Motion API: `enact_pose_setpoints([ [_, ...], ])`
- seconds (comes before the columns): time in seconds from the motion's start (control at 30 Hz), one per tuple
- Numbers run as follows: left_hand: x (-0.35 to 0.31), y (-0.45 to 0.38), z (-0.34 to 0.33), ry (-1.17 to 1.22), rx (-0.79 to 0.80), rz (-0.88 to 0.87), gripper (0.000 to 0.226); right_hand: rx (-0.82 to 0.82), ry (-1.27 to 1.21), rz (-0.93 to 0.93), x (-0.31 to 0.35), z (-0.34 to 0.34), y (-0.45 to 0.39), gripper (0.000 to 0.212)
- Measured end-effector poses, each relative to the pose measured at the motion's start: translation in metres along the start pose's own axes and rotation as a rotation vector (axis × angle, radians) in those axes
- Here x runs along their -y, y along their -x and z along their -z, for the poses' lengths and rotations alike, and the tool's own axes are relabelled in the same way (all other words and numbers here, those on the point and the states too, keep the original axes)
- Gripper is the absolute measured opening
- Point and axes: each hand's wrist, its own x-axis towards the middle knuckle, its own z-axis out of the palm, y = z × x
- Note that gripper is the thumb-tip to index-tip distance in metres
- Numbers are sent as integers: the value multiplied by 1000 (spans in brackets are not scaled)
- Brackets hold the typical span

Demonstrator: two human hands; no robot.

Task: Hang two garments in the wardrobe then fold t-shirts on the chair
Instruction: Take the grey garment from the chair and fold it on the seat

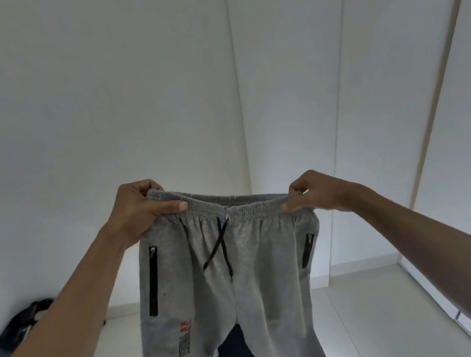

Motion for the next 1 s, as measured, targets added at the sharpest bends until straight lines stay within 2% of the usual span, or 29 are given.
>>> enact_pose_setpoints([
  [0.1, 5, 2, 9, -54, 5, -6, 44, -44, 202, 58, -1, -8, -5, 35],
  [0.23, 16, 8, 18, -187, -51, 7, 49, -264, -1, 130, 4, -2, -10, 36],
  [0.37, 14, 6, 21, -185, -98, 62, 41, -314, 4, 97, 28, 9, -16, 28],
  [0.47, -13, -6, 7, -303, -311, 41, 35, -529, 92, 43, 59, 20, -25, 27],
  [0.53, -40, -15, -10, -372, -452, -25, 36, -703, 16, 35, 89, 19, -28, 19],
  [0.57, -53, -17, -22, -371, -476, -71, 36, -733, -48, 39, 104, 13, -28, 17],
  [0.67, -73, -11, -64, -309, -409, -116, 31, -631, -239, 40, 137, -18, -22, 12],
  [0.77, -66, 1, -92, -168, -286, -39, 27, -532, -351, 5, 140, -43, -18, 7],
  [0.87, -54, 3, -92, -13, -188, 19, 20, -458, -453, -33, 129, -47, -16, 10],
  [1.0, -57, 9, -91, 83, -54, 7, 12, -409, -499, -28, 120, -42, -11, 14],
])
